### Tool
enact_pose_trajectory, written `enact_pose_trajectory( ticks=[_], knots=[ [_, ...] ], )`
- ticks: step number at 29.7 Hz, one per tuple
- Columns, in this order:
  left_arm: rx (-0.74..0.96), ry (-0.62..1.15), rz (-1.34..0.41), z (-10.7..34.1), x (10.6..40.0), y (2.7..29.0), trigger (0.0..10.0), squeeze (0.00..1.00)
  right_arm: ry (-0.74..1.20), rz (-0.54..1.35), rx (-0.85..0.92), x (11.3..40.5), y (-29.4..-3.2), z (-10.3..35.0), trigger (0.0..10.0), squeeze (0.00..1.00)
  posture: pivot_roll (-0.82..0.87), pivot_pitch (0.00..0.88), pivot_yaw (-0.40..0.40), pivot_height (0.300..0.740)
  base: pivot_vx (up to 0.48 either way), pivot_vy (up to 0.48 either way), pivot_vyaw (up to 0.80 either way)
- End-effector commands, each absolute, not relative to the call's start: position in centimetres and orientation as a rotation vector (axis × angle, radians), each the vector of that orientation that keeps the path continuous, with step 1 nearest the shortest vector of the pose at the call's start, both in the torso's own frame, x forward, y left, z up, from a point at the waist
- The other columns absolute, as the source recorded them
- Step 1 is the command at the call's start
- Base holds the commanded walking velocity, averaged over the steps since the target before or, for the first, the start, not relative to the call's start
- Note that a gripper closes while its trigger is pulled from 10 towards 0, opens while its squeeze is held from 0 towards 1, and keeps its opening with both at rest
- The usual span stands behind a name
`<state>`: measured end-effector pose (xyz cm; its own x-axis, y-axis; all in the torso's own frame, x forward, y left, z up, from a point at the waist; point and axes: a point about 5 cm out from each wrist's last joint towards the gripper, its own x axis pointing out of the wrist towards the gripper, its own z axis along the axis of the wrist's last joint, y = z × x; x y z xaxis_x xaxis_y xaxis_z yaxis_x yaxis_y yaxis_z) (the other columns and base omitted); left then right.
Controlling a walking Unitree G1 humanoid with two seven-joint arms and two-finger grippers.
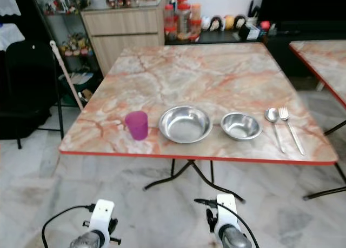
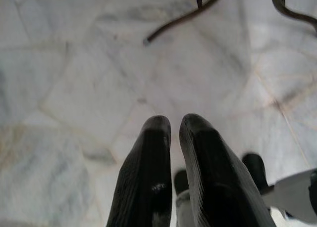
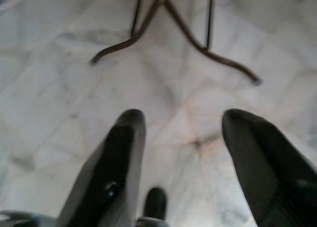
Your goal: Setting the table
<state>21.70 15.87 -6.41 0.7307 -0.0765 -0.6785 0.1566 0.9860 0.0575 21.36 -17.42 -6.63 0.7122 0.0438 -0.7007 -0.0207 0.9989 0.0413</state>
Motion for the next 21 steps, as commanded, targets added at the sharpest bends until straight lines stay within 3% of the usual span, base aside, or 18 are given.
enact_pose_trajectory(
  ticks=[1, 16, 21],
  knots=[
    [0.104, 0.742, -0.104, -6.39, 21.7, 16.34, 10.0, 0.0, 0.767, 0.04, 0.029, 21.64, -16.89, -6.5, 10.0, 0.0, 0.0, 0.0, 0.03, 0.74, 0.0, 0.0, 0.0],
    [0.113, 0.741, -0.121, -6.33, 21.84, 16.27, 10.0, 0.0, 0.766, 0.017, 0.025, 21.37, -17.55, -6.58, 10.0, 0.0, 0.0, 0.0, 0.022, 0.74, 0.0, 0.0, 0.0],
    [0.112, 0.739, -0.13, -6.32, 21.87, 15.93, 10.0, 0.0, 0.759, 0.032, 0.023, 21.53, -17.4, -6.48, 10.0, 0.0, 0.0, 0.0, 0.015, 0.74, 0.0, -0.305, 0.0]
  ],
)
